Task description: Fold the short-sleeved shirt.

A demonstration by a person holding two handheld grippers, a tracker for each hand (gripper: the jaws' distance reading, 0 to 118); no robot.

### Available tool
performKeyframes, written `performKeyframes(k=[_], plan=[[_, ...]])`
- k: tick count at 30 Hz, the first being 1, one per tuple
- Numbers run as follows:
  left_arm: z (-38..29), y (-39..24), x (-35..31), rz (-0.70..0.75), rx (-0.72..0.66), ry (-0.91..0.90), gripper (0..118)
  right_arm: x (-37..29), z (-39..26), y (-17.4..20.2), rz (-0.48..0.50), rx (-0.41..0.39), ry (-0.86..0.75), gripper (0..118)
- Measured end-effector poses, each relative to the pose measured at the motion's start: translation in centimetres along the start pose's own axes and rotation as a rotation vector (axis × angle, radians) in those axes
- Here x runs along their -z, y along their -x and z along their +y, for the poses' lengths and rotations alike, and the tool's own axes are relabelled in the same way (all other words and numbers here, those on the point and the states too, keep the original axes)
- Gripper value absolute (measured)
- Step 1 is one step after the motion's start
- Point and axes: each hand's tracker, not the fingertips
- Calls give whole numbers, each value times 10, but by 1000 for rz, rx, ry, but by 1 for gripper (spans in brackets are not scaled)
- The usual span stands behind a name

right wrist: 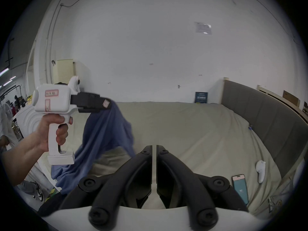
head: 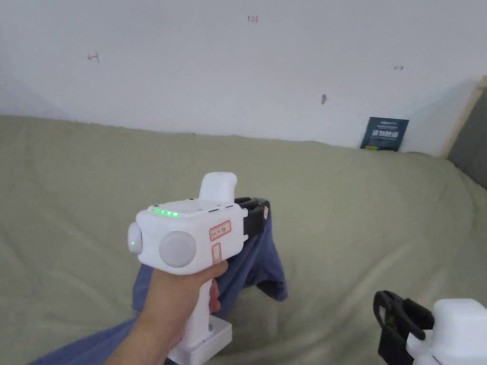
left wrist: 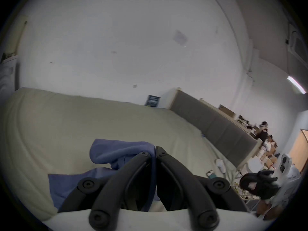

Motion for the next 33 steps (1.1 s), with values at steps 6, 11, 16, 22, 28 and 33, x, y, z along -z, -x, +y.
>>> performKeyframes(k=[6,11,16,22,28,33], plan=[[-70,-34,103,120,91,273,0,-14,-15,-45,-82,45,15,5],[-170,-14,166,313,0,540,0,-14,-23,-63,-110,56,40,5],[-185,-8,151,276,-52,470,57,-15,-20,-63,-101,41,35,5],[-153,-23,34,135,51,268,110,-19,-10,-38,-48,27,-4,6],[-164,-11,-135,103,-17,231,110,-20,-20,8,22,-16,-3,6],[-182,17,-221,293,-22,243,65,-21,-36,51,77,-7,4,6]])
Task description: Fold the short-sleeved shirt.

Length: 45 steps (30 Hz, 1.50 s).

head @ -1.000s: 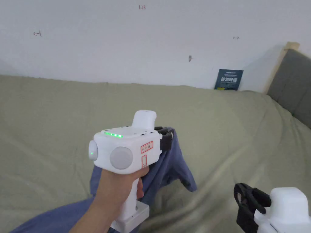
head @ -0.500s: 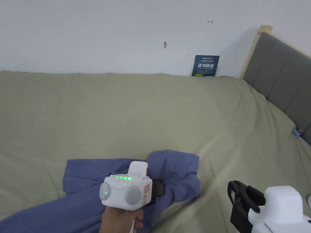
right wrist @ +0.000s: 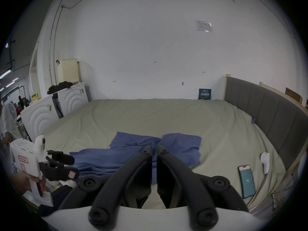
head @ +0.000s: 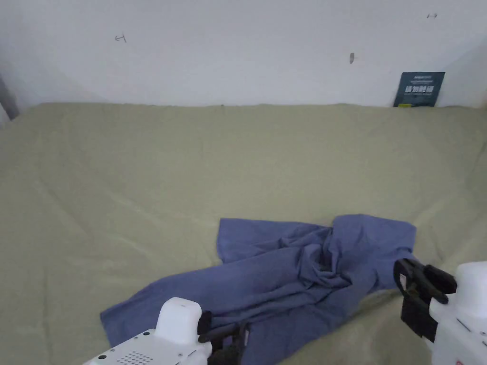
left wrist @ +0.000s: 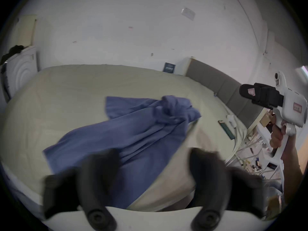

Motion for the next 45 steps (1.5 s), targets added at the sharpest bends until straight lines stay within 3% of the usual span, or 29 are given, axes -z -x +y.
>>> performKeyframes(k=[1,2,7,10,12,13,14,16,17,20,22,23,26,28,30,34,37,40,45], plan=[[-4,11,-6,56,-1,8,23,-1,-3,9,15,-6,8,6],[-8,23,-9,148,20,43,0,0,-6,18,23,-15,22,6],[-1,108,-9,234,-178,48,0,-6,-13,45,62,-85,54,6],[10,169,11,375,-194,77,0,-10,-12,44,67,-101,64,6],[14,199,27,377,-185,110,0,-12,-12,41,57,-108,72,6],[17,210,37,365,-179,150,3,-11,-10,38,55,-109,79,6],[19,217,46,370,-169,160,17,-11,-10,36,50,-108,84,6],[19,221,63,411,-123,196,107,-10,-11,33,32,-107,92,6],[17,225,75,425,-107,229,118,-7,-10,30,28,-101,98,6],[-7,220,108,430,-58,254,115,-3,-12,26,13,-91,125,6],[-21,218,128,456,-67,286,105,0,-10,28,10,-96,134,6],[0,214,94,457,-69,293,95,1,-10,27,8,-98,139,6],[-2,202,81,452,-81,262,92,5,-11,25,8,-95,144,6],[-4,204,85,430,-76,236,62,6,-11,24,8,-94,140,6],[-4,199,78,371,-59,207,0,8,-11,23,13,-83,140,6],[-2,198,60,301,-204,159,0,15,-19,14,8,-70,160,6],[12,197,42,265,-219,86,0,22,-27,3,-5,-66,182,6],[23,181,27,233,-201,35,0,36,-40,-16,-16,-13,227,6],[37,158,15,181,-167,-21,0,91,-61,-71,-91,8,315,13]])
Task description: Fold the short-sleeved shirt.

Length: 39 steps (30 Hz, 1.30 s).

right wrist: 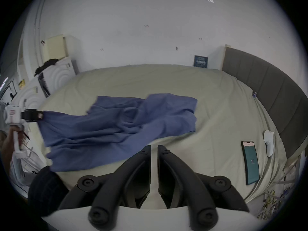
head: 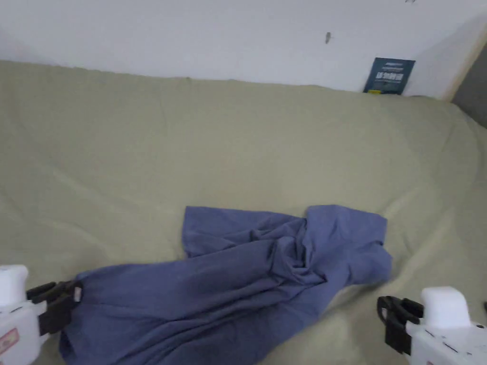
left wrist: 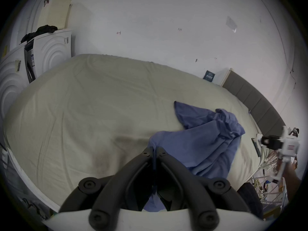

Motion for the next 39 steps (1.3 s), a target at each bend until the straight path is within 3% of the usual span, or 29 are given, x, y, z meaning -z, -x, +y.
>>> performKeyframes(k=[1,2,3,4,5,12,16,20,22,23,24,25,26,32,39], plan=[[2,-3,0,-2,2,-3,0,13,6,-11,-11,8,2,23],[5,-3,2,1,8,-7,0,26,14,-22,-25,27,3,43],[6,-3,3,-1,7,-6,0,37,23,-31,-20,47,8,84],[8,-4,5,-8,3,-4,0,54,32,-43,-8,81,32,107],[9,-4,6,-8,1,-5,0,71,41,-53,8,110,69,117],[10,-17,10,21,-5,27,0,176,88,-100,-134,163,166,118],[5,-20,14,62,9,49,0,218,103,-115,-132,279,184,118],[0,-24,17,94,18,54,0,233,115,-115,-123,320,150,118],[8,-10,30,121,21,68,0,239,118,-112,-97,330,169,107],[8,-9,33,121,17,74,0,243,119,-109,-91,325,198,86],[7,-8,35,120,5,78,0,242,117,-107,-114,290,215,42],[6,-7,38,102,-11,84,0,242,116,-103,-129,251,224,14],[6,-4,41,103,-19,84,0,243,115,-99,-135,232,245,7],[9,-7,62,130,-20,107,0,208,116,-100,-97,253,192,2],[47,2,30,115,-33,6,0,116,171,-87,-28,143,-1,1]])
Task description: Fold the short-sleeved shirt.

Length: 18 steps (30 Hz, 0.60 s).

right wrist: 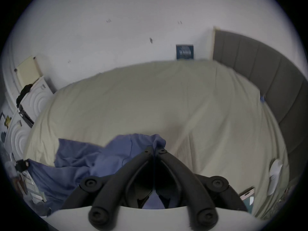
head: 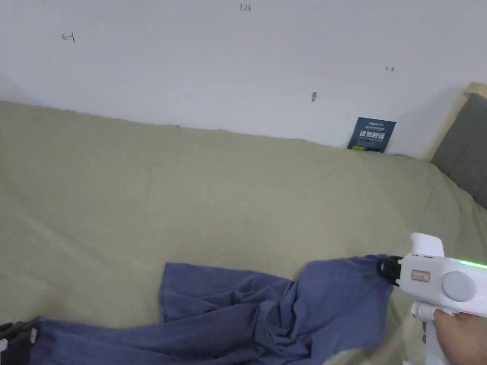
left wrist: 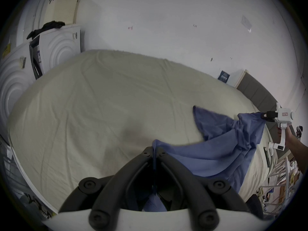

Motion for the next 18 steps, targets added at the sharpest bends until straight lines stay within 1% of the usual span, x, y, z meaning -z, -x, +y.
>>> performKeyframes(k=[1,2,4,6,9,14,18], plan=[[8,-2,-6,3,6,-29,0,-13,9,2,12,3,-28,1],[19,-2,-12,-9,0,-43,0,-29,18,2,37,32,-64,1],[36,15,-17,-24,-35,-96,0,-58,35,5,68,49,-118,1],[59,15,-28,-20,-25,-141,0,-91,51,17,86,13,-167,1],[93,2,-56,-14,-9,-203,0,-128,77,28,84,-36,-235,1],[163,-8,-102,-65,-45,-343,0,-193,130,34,80,-39,-399,1],[225,-16,-137,-41,-28,-443,0,-236,179,39,64,-43,-504,1]])
